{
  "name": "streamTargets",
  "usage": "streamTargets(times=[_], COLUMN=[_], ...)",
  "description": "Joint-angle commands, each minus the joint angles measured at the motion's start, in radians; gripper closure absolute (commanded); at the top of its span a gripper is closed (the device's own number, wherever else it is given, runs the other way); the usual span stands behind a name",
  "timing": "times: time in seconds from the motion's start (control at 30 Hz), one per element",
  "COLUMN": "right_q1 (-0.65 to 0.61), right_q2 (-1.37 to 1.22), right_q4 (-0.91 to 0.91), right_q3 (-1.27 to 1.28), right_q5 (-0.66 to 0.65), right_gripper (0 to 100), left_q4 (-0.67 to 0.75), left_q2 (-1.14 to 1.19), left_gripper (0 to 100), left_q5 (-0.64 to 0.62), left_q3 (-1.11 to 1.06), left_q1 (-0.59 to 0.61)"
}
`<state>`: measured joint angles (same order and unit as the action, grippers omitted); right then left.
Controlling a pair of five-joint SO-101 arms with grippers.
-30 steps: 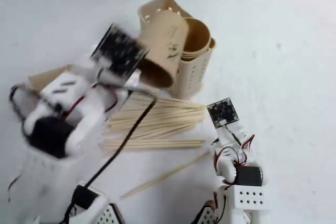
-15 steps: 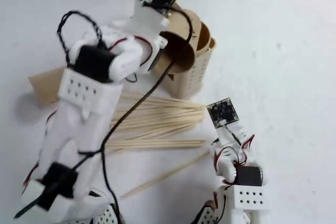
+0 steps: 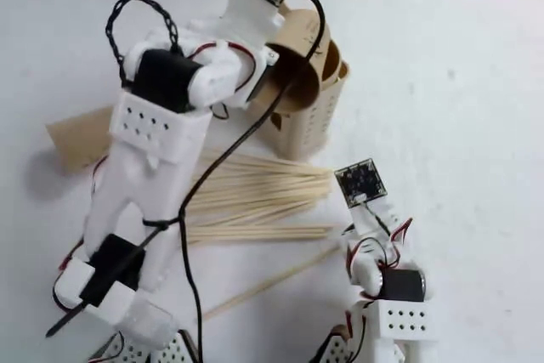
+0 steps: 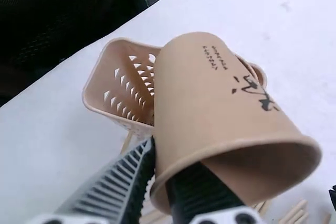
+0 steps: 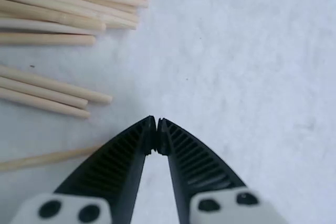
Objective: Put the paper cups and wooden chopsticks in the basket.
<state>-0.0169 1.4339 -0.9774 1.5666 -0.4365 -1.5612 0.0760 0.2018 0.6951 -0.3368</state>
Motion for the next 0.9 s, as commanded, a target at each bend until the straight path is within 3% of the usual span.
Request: streamTargets(times=[0.0,0.87], right_q1=[-0.001,-0.001], right_q2=[0.013,0.013], right_q4=[0.021,0.021], right_q3=[-0.006,-0.006], right_q5=[-0.009,-0.009], right_gripper=[98.1,98.1], left_q4=[-0.074,-0.081], left_q2=[-0.019,-0.013], left_gripper=[97,97], left_q5=[-0.009,-0.009], left_q3=[0.114,0.095], left_q1=[-0.041,-0.07])
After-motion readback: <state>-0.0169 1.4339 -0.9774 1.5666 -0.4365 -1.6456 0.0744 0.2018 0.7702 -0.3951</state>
